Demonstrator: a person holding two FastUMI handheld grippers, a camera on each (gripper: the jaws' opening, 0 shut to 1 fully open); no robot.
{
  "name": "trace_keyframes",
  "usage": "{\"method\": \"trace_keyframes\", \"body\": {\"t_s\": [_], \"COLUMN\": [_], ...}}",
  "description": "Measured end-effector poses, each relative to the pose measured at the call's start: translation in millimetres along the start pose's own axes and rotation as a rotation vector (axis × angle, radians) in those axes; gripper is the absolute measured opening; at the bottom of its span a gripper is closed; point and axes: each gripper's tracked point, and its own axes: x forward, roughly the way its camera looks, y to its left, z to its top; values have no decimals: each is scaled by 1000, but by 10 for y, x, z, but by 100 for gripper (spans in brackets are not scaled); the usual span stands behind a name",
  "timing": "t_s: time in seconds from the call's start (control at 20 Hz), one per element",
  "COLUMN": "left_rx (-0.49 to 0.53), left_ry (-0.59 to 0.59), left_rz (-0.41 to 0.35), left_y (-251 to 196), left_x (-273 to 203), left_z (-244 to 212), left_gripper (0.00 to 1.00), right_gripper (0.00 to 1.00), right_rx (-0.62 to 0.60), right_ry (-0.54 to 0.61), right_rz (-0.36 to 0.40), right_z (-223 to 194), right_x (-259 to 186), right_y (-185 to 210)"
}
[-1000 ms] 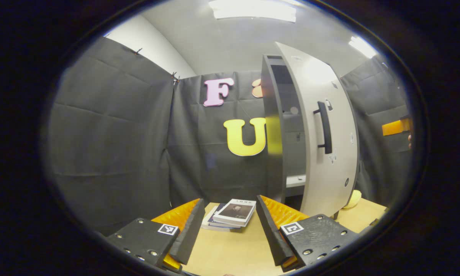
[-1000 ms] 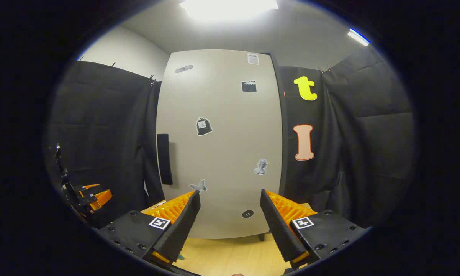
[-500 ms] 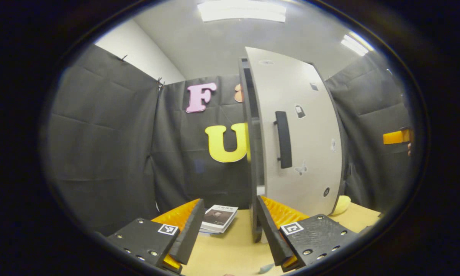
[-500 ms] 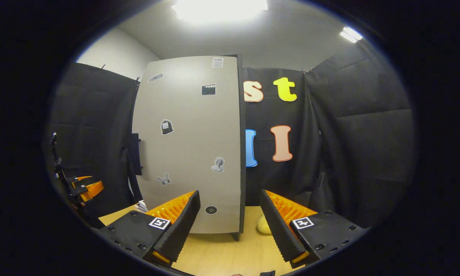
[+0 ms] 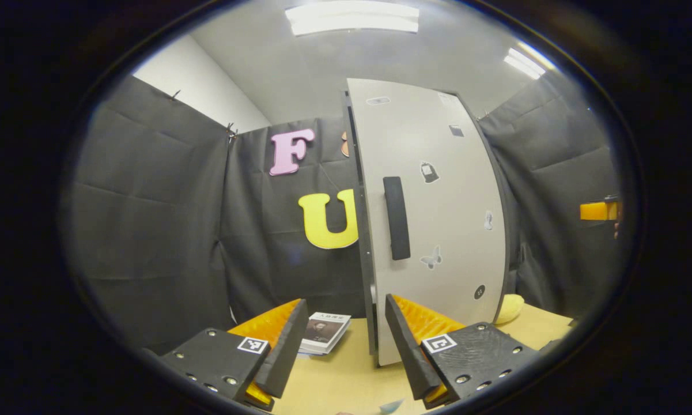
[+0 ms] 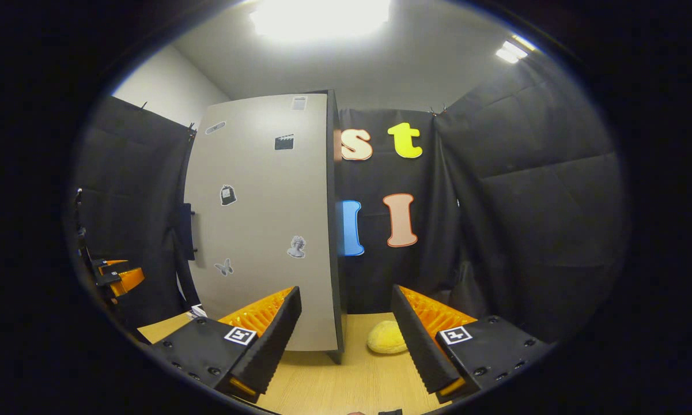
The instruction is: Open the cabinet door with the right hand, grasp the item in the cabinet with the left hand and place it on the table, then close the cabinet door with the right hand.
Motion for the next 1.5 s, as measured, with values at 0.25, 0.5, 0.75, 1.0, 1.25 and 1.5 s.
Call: {"method": "trace_keyframes", "body": {"t_s": [0.25, 0.5, 0.75, 1.0, 1.25, 1.5], "left_rx": [-7, -10, -3, -2, 2, 2], "left_ry": [3, 3, 6, -4, -2, -6], "left_rz": [-1, 2, -2, 3, -6, -6], "left_y": [5, 48, 47, 77, 42, 67], "left_x": [-2, -30, -48, -41, -19, -23], "left_z": [-28, -61, -72, -45, -74, -53], "left_gripper": [81, 81, 81, 81, 82, 81], "right_gripper": [99, 99, 96, 99, 96, 96], "right_rx": [7, 9, 25, 29, 23, 13], "right_ry": [12, 12, 8, 24, 14, 13], "right_rz": [7, 8, 0, -10, -13, -9], "right_z": [-53, -28, -45, -91, -58, -58], "right_x": [-30, -71, -120, -121, -127, -102], "right_y": [36, 64, 64, 49, 59, 85]}}
